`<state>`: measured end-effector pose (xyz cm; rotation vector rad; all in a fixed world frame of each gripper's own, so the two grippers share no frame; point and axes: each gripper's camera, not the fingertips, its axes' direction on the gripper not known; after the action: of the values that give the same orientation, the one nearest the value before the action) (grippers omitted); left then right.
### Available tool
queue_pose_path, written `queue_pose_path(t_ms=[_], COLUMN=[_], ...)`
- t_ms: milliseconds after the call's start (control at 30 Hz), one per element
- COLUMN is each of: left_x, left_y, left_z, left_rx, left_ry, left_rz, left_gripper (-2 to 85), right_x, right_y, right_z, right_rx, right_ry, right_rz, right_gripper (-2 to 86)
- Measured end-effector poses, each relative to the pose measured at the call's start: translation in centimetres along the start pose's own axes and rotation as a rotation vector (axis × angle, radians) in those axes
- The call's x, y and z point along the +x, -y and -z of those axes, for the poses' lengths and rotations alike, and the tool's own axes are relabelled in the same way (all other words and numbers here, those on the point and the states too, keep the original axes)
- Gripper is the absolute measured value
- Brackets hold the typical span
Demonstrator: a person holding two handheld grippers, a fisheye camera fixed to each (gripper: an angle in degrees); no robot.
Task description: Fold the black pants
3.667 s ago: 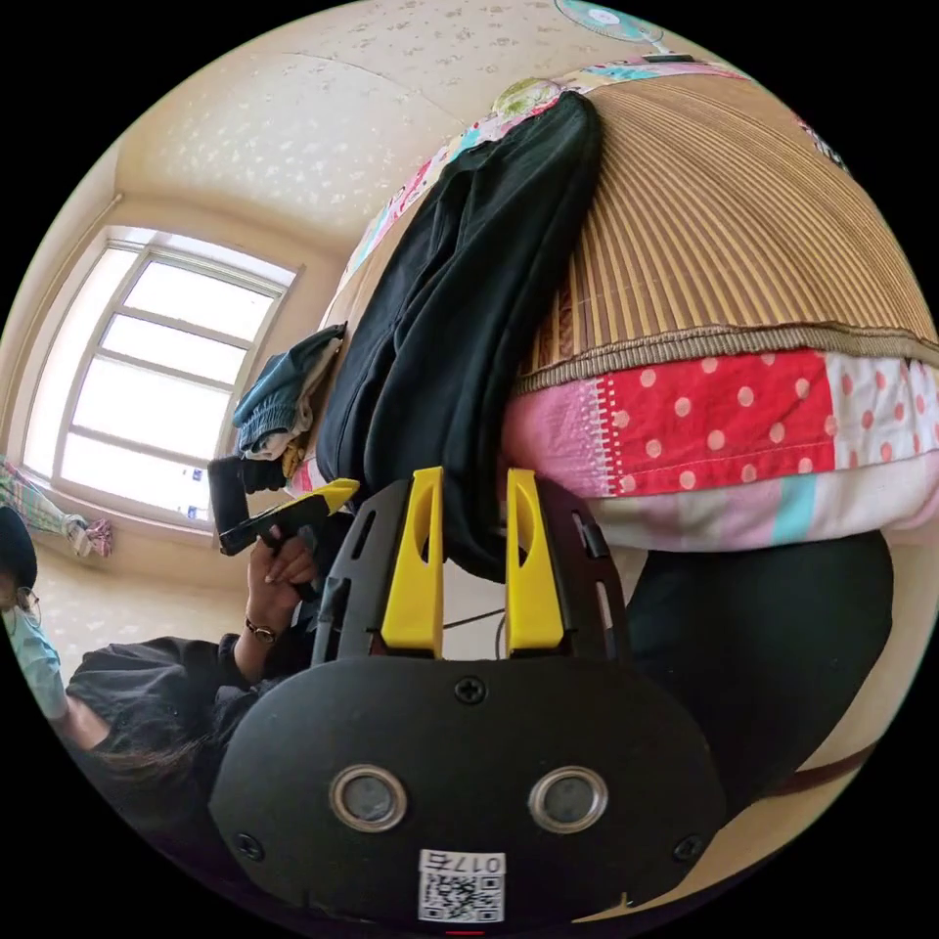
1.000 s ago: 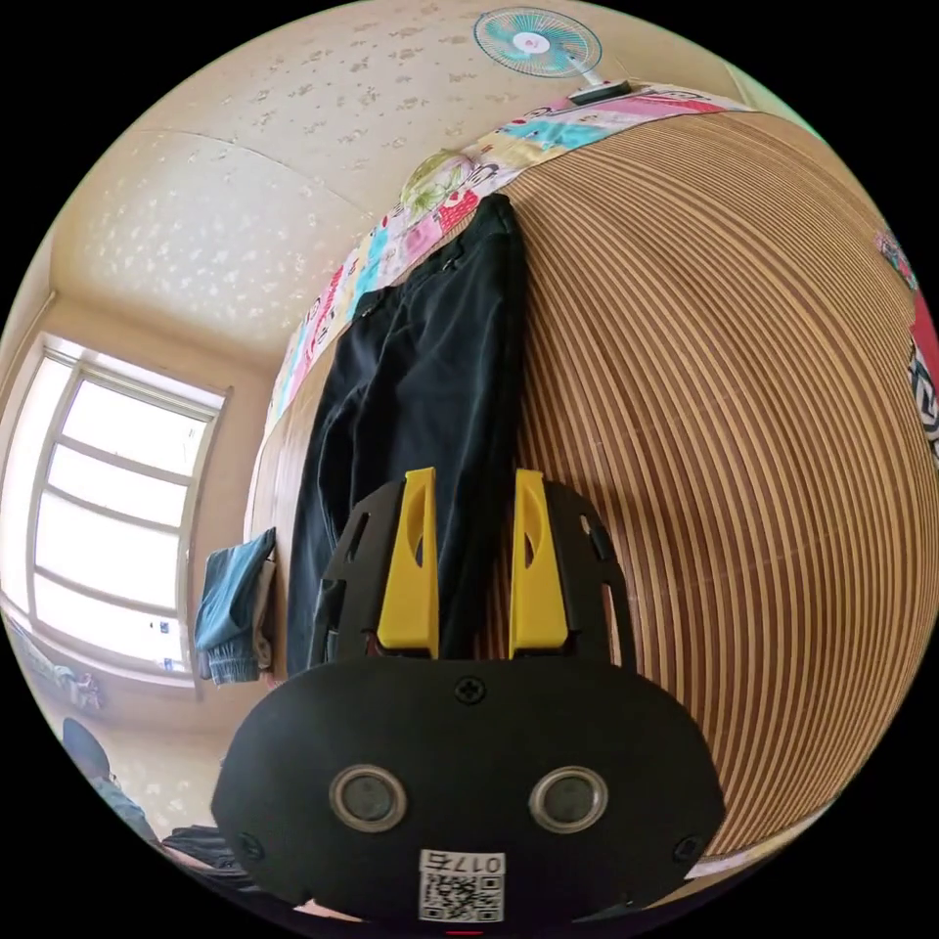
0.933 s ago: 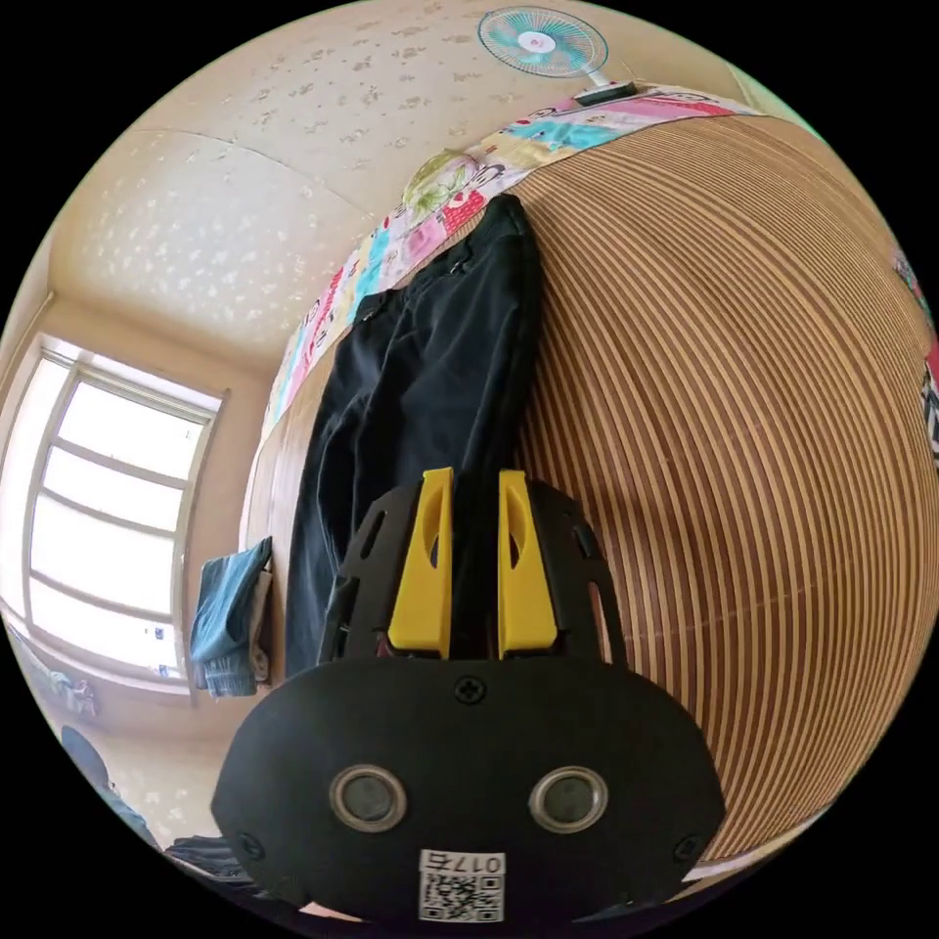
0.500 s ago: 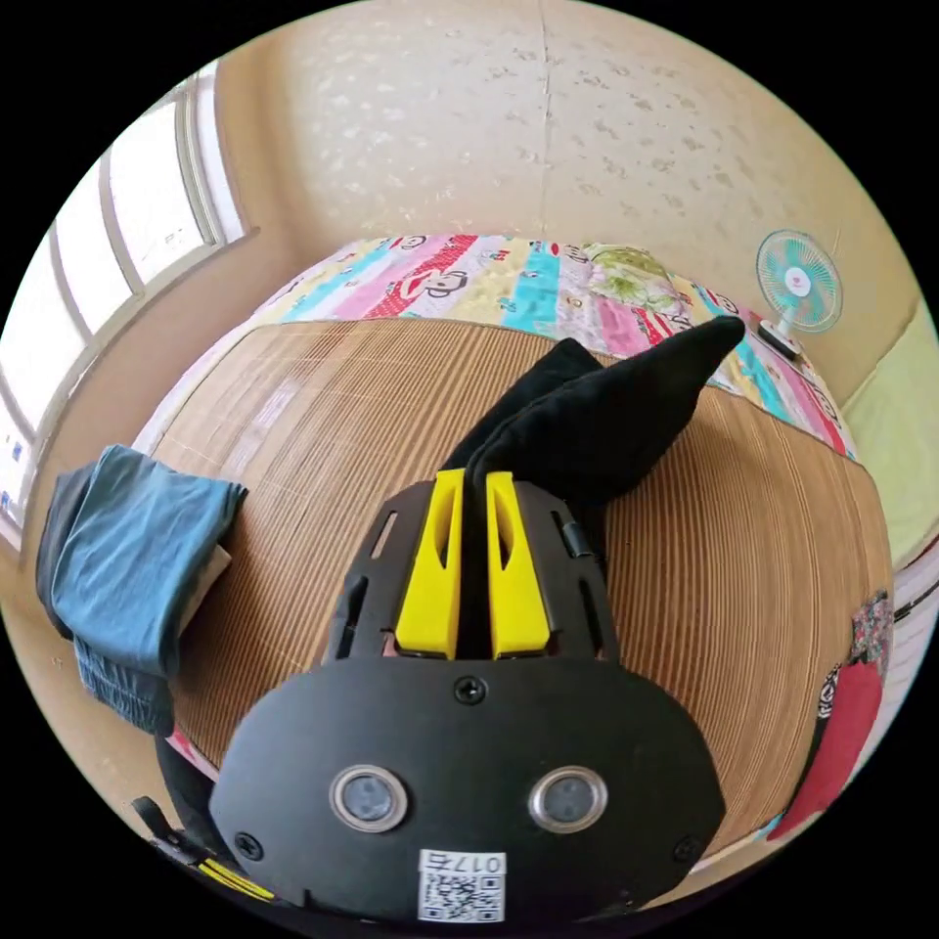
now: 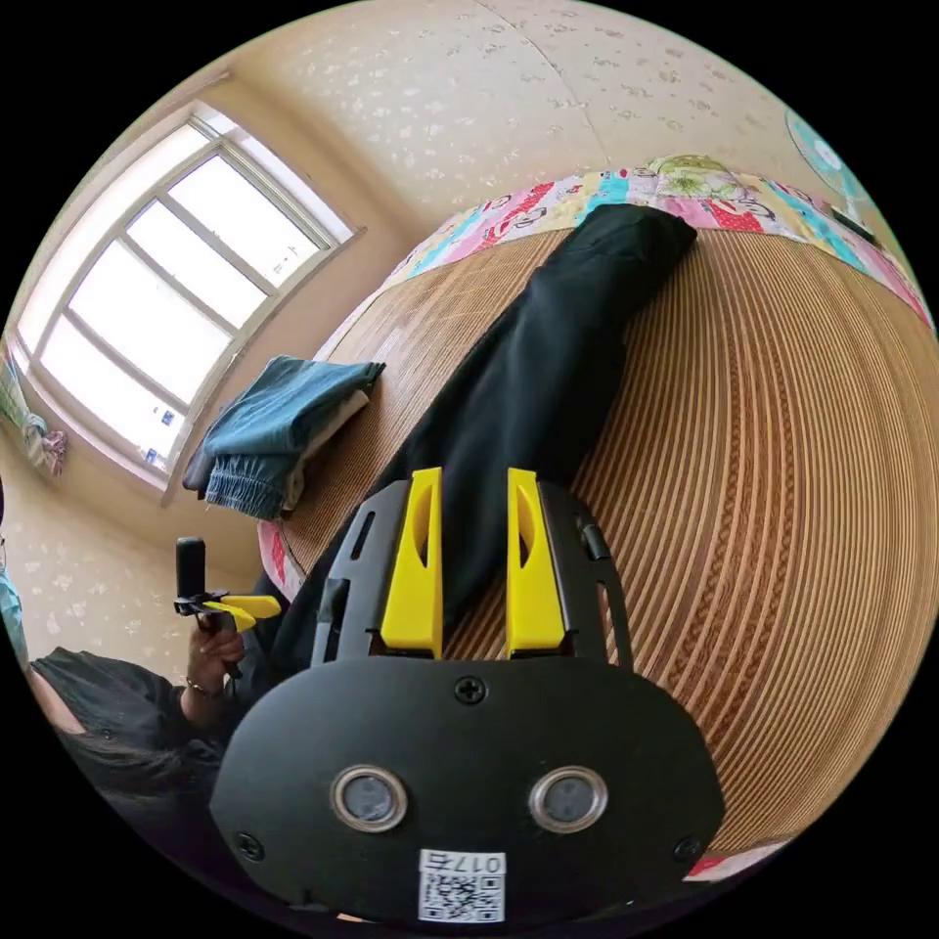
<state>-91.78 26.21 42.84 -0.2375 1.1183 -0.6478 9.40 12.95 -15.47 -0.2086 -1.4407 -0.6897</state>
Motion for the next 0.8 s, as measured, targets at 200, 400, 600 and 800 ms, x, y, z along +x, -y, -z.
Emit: queue_pose_path(t_ms=[200,400,600,800], left_x=[1.5,-2.0,0.6,3.6], left_y=[3.2,-0.3,-0.4,-2.0], left_z=[-6.8,-3.5,-3.4,-10.3], left_rx=[-0.119,0.02,0.089,-0.154], left_ry=[-0.086,-0.084,0.049,-0.072], left_rz=[-0.007,0.152,0.064,-0.003], left_gripper=[3.6,5.3,8.0,3.8], right_x=[2.0,2.1,0.2,-2.7], right_y=[-7.6,-10.9,-10.2,-10.9], right_z=[2.4,4.9,3.4,8.6], right_rx=[0.022,0.043,-0.039,-0.043], right_ry=[0.194,0.337,0.451,0.345], right_rz=[-0.18,-0.192,-0.145,0.042], right_gripper=[12.2,13.3,12.0,6.0])
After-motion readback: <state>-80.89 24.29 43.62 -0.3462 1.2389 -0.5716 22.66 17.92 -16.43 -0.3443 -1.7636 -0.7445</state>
